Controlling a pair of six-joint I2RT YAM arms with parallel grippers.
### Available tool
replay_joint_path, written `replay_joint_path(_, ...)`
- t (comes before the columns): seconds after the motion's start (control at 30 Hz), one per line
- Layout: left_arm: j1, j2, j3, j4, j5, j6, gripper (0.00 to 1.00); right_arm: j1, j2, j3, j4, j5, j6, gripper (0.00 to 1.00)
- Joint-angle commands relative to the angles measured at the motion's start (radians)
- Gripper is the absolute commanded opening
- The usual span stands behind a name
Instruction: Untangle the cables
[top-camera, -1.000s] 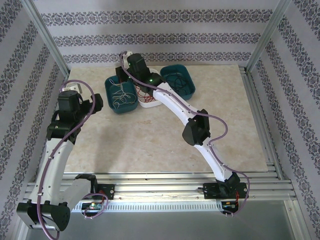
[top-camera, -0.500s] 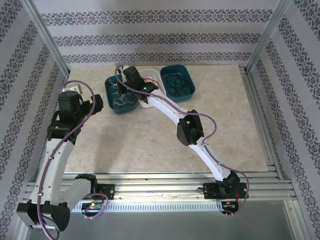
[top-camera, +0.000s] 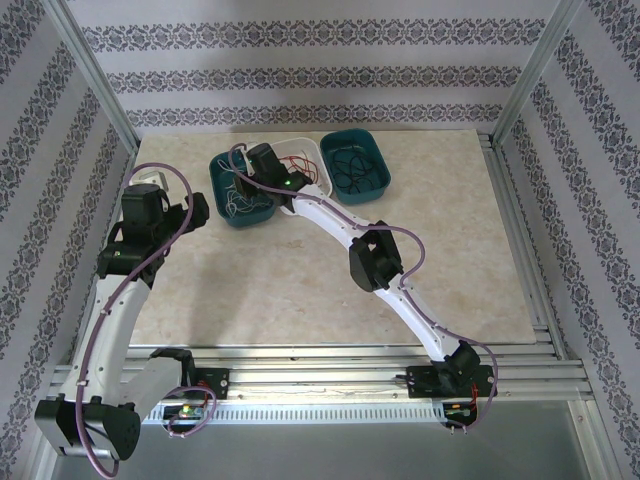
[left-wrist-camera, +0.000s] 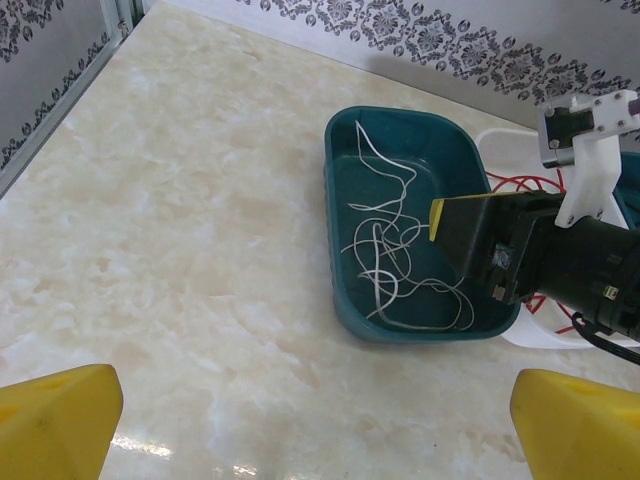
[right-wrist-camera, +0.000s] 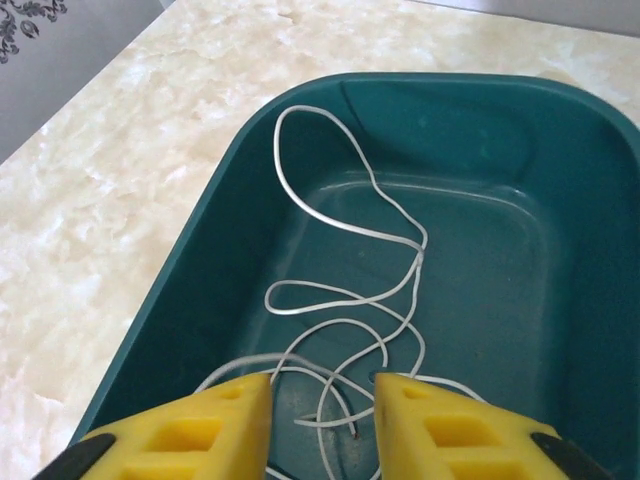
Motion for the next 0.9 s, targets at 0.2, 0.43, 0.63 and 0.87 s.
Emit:
replay_joint_path(0.2, 0.012, -0.009, -0.039, 0.03, 0.027, -0.018, 0.99, -0.038, -0.242, -0.083, -0.041, 0.038, -0.043, 0.48)
replay_joint_path(0.43, 0.012, -0.017, -0.182, 0.211, 0.08, -0.061, 0.99, -0.1, -0.722, -0.76, 0.158, 0.197, -0.025, 0.69)
replay_joint_path(0.63, 0.01, -0.021, -0.361, 0.476, 0.031, -0.074, 0.99, -0.215, -1.083, -1.302, 0.267, 0.292, 0.031, 0.87)
replay_joint_path(0.87, 0.004, 0.085, -0.591, 0.87, -0.031, 0.048, 0.99, -0.413, -1.469, -1.751, 0.293, 0.422, 0.068, 0.98)
